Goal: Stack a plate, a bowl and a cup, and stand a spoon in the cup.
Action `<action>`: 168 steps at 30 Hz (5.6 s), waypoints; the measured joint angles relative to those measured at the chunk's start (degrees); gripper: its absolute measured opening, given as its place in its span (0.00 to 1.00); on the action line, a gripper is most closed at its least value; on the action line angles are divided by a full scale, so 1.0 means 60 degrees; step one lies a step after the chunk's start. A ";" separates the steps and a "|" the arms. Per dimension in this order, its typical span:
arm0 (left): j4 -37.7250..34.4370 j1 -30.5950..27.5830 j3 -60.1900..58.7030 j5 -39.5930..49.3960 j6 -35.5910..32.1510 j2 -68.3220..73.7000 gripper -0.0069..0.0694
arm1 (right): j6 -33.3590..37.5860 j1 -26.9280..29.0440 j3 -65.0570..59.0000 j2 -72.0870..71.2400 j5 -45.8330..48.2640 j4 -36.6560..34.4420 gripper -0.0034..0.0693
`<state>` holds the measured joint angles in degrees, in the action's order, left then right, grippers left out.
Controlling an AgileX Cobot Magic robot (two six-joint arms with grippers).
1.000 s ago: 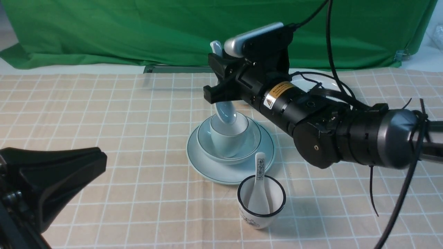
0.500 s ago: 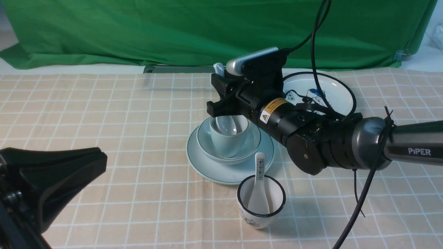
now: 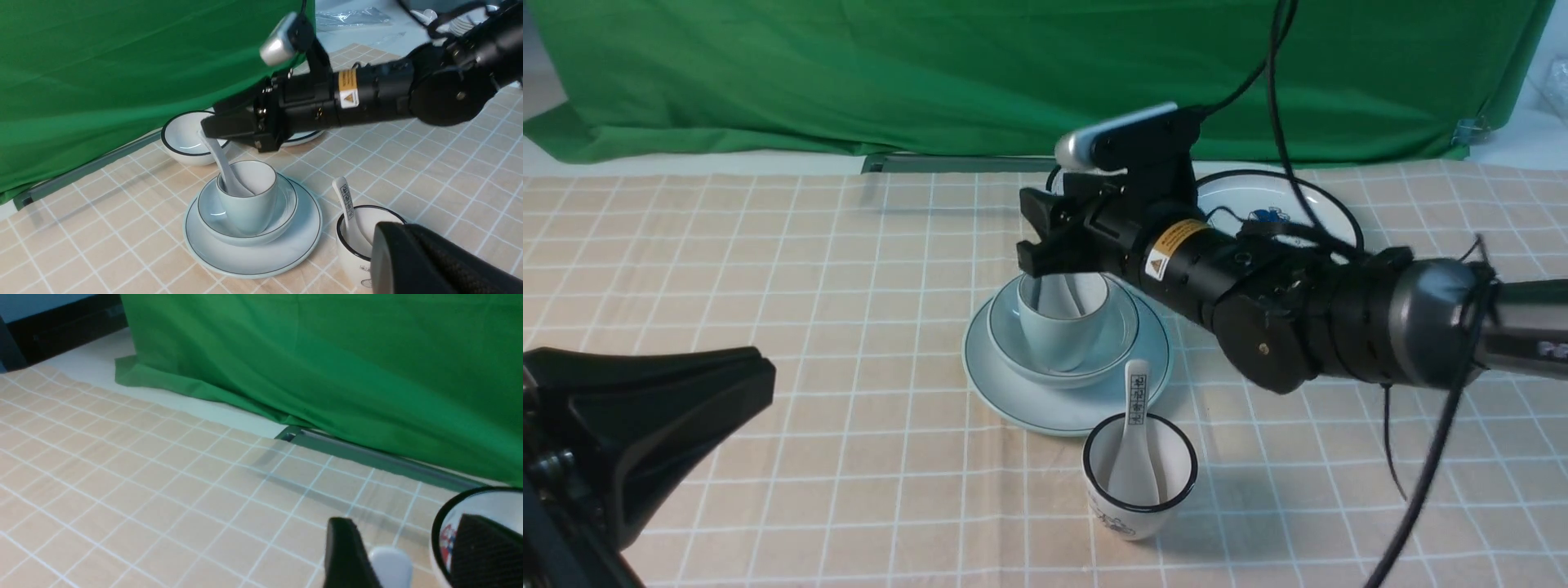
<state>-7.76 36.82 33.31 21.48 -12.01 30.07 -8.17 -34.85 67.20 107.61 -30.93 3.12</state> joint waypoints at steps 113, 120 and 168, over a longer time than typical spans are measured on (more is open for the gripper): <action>0.0196 -0.1243 -0.2884 -0.2823 -0.0676 -0.3321 0.09 | 0.1713 0.5711 -1.1256 -1.7925 0.7398 -0.0753 0.18; 0.0196 -0.5403 -0.3875 -0.1407 0.0616 -0.4705 0.09 | 0.1703 0.5711 -1.1256 -1.7925 0.7398 -0.0761 0.21; -0.0863 -0.6310 -0.5607 -0.1306 0.0473 -0.5024 0.09 | 0.1695 0.5711 -1.1256 -1.7925 0.7332 -0.0770 0.37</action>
<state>-12.94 -1.04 -0.33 13.65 -9.17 -0.08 2.00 -0.59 -0.34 0.06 13.06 -1.50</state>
